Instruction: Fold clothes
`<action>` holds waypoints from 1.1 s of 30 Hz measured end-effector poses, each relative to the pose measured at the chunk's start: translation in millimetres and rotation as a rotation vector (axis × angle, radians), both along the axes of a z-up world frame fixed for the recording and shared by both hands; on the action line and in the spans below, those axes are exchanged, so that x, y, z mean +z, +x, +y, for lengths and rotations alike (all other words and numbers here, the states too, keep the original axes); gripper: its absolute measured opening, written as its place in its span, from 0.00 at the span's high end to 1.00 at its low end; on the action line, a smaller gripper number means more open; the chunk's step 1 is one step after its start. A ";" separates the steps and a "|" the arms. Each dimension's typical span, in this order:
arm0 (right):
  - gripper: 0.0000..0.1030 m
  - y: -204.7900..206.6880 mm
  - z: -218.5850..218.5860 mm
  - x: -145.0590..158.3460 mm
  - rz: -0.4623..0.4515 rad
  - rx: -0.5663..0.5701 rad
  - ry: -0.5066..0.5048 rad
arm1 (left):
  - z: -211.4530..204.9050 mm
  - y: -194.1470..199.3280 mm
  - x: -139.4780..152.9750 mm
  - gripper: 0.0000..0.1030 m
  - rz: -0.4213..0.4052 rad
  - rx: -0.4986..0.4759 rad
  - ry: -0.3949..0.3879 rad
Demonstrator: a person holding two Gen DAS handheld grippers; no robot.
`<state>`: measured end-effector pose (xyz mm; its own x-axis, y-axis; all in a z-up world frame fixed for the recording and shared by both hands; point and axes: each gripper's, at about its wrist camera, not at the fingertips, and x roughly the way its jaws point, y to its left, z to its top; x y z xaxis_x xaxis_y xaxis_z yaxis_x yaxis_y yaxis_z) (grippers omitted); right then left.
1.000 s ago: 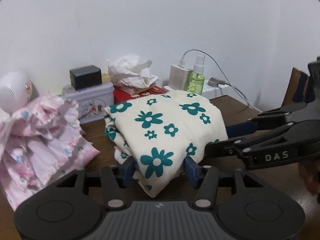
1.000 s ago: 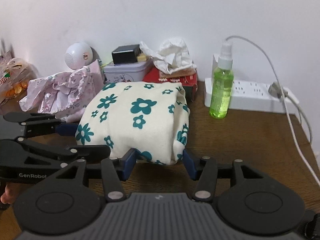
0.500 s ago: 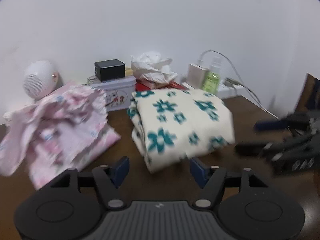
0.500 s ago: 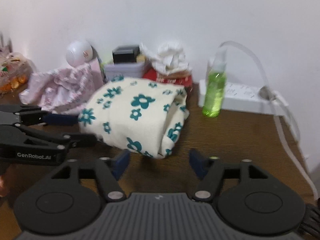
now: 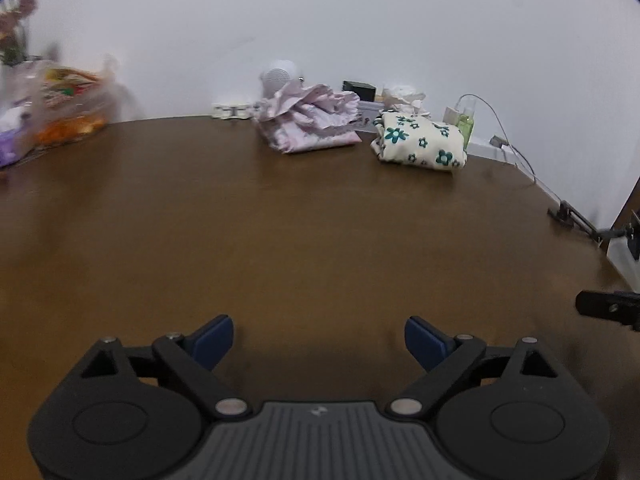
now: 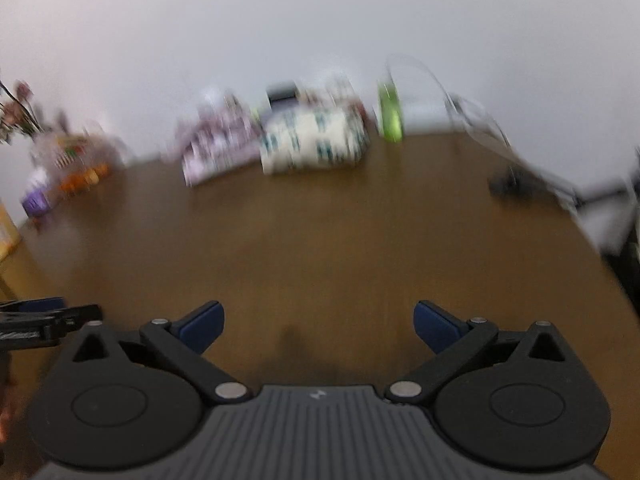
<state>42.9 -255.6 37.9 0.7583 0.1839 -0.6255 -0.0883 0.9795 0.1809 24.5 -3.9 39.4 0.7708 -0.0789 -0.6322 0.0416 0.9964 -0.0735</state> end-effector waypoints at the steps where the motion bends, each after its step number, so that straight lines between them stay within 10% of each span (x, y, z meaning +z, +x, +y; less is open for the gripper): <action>1: 0.00 -10.6 8.1 -3.3 0.008 -0.017 -0.017 | 0.9 -10.2 -1.5 0.07 -0.015 0.007 0.008; 14: 0.00 -59.1 79.9 -38.4 -0.012 -0.087 -0.179 | -15.1 -47.1 -17.9 0.04 -0.019 0.027 0.163; 33: 0.00 -52.3 97.1 -40.9 -0.009 -0.048 -0.171 | -18.9 -30.1 -24.4 0.00 0.004 -0.016 0.094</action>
<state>-9.3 -158.5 -2.9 0.7694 0.0384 -0.6376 -0.0413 0.9991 0.0103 -5.6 -22.9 15.0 0.7676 -0.0312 -0.6402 0.0575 0.9981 0.0203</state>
